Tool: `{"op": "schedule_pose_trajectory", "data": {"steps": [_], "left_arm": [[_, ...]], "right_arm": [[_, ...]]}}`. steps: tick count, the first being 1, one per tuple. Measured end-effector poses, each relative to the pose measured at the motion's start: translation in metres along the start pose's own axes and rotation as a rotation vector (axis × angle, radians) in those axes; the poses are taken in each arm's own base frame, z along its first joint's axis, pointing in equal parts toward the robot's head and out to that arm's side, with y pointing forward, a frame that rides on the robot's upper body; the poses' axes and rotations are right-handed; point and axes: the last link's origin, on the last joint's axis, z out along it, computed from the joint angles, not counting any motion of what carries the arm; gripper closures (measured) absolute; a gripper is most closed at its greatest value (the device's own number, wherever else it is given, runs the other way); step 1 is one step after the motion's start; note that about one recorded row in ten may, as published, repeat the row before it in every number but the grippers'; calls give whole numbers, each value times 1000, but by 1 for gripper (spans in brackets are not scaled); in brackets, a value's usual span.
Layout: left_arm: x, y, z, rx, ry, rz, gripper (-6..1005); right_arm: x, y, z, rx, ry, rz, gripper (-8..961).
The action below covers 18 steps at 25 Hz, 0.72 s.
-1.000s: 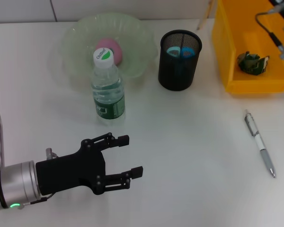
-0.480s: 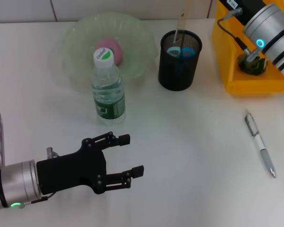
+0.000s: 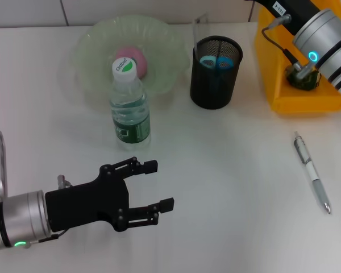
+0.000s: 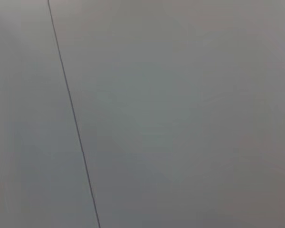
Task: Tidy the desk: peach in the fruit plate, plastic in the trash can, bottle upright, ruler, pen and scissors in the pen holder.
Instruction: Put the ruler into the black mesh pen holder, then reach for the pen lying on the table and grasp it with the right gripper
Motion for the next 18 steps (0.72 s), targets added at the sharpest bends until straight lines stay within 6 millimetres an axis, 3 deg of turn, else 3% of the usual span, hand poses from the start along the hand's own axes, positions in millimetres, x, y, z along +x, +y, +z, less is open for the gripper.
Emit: {"op": "schedule_pose_trajectory", "data": {"steps": [5,11,13,14,15,18], "left_arm": [[-1,2,-1,1,4,-6,170],[-2,2,-3,3,4,-8,170],[-2,2,-3,3,4,-8,170],[-2,2,-3,3,4,-7,170],[-2,2,-3,3,4,-7,170],[-1,2,-3,1,4,-8,170]], "right_arm": [[-13,-10,-14,-66,14,41,345],[-58,-21,-48,-215,222,31,344],[-77,-20,-63,-229,318,-5,344],[-94,-13,-74,-238,461,-46,344],[-94,-13,-74,-238,461,-46,344],[-105,-7,-85,-177,732,-58,344]]}}
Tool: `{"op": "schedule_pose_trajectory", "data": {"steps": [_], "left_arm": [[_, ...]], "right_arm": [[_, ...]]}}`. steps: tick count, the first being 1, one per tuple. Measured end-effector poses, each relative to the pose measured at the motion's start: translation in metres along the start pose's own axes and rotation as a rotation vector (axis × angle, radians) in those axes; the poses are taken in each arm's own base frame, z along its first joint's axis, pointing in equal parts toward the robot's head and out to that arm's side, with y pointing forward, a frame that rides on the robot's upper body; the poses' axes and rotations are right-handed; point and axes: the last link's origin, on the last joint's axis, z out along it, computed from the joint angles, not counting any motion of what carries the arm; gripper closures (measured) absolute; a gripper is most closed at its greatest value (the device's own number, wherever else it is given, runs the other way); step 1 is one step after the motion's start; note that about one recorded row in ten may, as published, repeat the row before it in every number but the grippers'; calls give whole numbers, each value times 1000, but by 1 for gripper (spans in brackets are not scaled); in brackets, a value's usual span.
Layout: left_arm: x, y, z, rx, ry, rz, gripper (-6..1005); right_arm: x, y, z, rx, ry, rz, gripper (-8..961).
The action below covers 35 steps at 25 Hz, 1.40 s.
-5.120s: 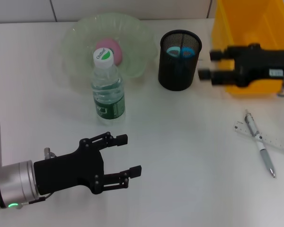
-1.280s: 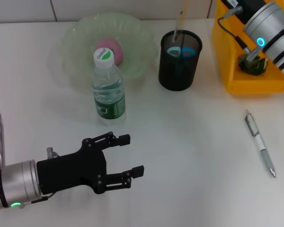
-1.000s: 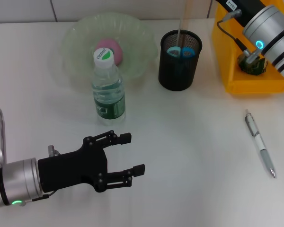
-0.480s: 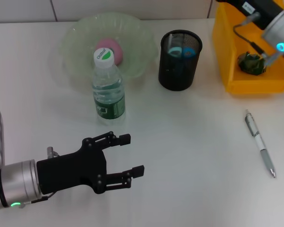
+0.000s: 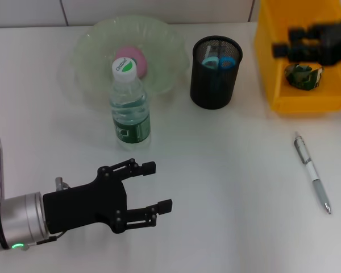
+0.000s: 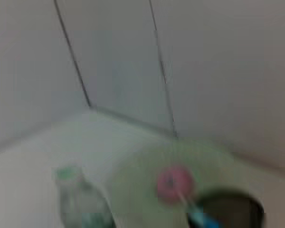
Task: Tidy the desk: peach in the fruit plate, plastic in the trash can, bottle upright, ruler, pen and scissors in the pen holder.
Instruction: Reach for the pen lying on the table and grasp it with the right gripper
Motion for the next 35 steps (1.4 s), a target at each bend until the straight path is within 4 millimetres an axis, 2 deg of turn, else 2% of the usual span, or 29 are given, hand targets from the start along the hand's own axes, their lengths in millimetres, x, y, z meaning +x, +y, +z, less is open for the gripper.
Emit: {"op": "schedule_pose_trajectory", "data": {"steps": [1,2,4,6,9,11,17,21,31,35], "left_arm": [[0,0,0,-1,0,-1,170],[0,0,0,-1,0,-1,170],[1,0,0,-2,0,-1,170],[0,-1,0,0,-2,-1,170],[1,-1,1,1,-3,0,170],[1,-2,1,0,-4,1,170],[1,-2,1,2,-4,2,170],[3,-4,2,1,-5,9,170],[4,-5,3,-1,-6,14,170],[3,-5,3,1,-8,13,170]], "right_arm": [[1,1,-8,88,178,63,344],[1,1,-8,88,178,63,345],[5,3,-9,139,289,108,345],[16,7,-4,195,458,145,345],[23,7,-3,229,531,161,345],[35,3,-3,275,605,197,345],[57,-9,2,307,640,269,344],[75,-16,11,316,650,299,344],[86,-11,36,304,689,246,351],[86,-8,42,303,698,232,398]]}}
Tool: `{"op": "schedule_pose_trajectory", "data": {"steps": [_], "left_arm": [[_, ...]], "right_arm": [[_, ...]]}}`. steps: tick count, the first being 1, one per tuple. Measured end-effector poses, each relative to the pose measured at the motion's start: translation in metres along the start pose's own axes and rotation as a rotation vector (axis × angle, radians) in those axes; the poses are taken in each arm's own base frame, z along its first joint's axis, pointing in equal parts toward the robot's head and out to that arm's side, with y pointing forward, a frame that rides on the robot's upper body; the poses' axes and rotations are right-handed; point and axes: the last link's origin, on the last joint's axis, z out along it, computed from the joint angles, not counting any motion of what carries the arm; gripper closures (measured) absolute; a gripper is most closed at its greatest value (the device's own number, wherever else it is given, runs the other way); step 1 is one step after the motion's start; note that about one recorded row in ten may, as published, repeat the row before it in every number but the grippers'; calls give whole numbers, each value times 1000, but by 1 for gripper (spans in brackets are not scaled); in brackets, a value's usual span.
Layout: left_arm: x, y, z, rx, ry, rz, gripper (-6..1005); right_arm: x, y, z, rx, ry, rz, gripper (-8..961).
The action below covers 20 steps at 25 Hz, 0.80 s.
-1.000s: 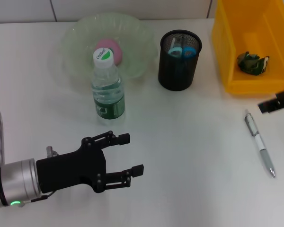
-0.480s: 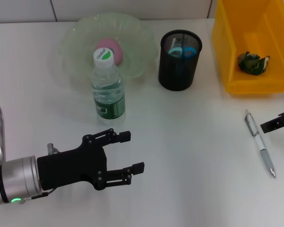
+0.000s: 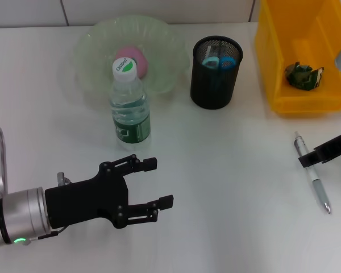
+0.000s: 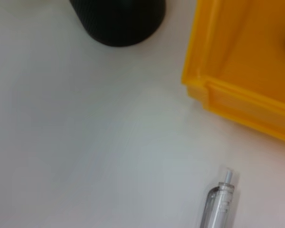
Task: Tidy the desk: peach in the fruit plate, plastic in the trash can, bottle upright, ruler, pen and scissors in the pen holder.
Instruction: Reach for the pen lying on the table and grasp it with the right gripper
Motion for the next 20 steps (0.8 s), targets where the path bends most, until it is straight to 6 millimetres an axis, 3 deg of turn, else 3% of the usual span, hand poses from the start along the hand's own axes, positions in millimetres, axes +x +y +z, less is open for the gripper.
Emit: {"op": "schedule_pose_trajectory", "data": {"steps": [7,18,20], "left_arm": [[-2,1,-1,3,-1,0,170],[-3,2,-2,8,-2,-5,170],[-3,2,-2,8,-2,-5,170]], "right_arm": [[-3,6,5,8,8,-22,527],[-4,9,11,15,20,-37,533],[-4,9,12,18,22,-39,571]]}}
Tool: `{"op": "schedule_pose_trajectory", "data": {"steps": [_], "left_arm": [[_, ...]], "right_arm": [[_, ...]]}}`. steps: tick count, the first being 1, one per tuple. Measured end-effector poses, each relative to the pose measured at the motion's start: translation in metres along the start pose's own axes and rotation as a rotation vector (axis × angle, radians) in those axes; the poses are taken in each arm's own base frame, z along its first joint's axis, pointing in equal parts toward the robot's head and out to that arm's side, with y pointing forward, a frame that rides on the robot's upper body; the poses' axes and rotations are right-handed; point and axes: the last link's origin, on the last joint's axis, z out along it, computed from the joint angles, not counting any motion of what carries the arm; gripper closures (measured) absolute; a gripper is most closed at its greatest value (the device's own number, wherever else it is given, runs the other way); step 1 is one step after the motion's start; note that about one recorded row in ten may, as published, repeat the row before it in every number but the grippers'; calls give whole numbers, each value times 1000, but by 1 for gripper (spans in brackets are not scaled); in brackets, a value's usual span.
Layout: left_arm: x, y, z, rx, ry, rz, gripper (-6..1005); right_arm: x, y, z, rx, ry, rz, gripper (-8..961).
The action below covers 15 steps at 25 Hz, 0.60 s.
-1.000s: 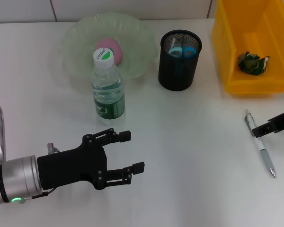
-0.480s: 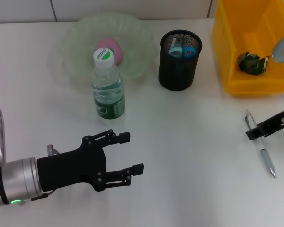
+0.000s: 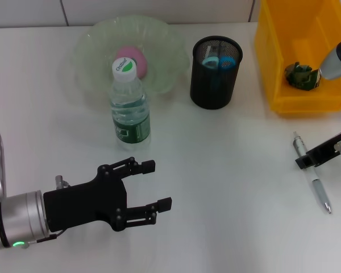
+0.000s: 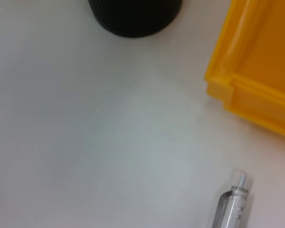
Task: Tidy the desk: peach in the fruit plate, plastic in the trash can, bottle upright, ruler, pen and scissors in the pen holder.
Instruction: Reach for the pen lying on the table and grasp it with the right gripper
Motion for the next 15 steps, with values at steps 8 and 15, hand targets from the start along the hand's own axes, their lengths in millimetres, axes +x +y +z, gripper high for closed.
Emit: {"op": "schedule_pose_trajectory", "data": {"steps": [8,15], "left_arm": [[0,0,0,0,0,0,170],[-1,1,-1,2,0,-3,170]], "right_arm": [[-1,2,1,21,8,-21,709],[-5,1,-10,32,-46,-27,815]]}}
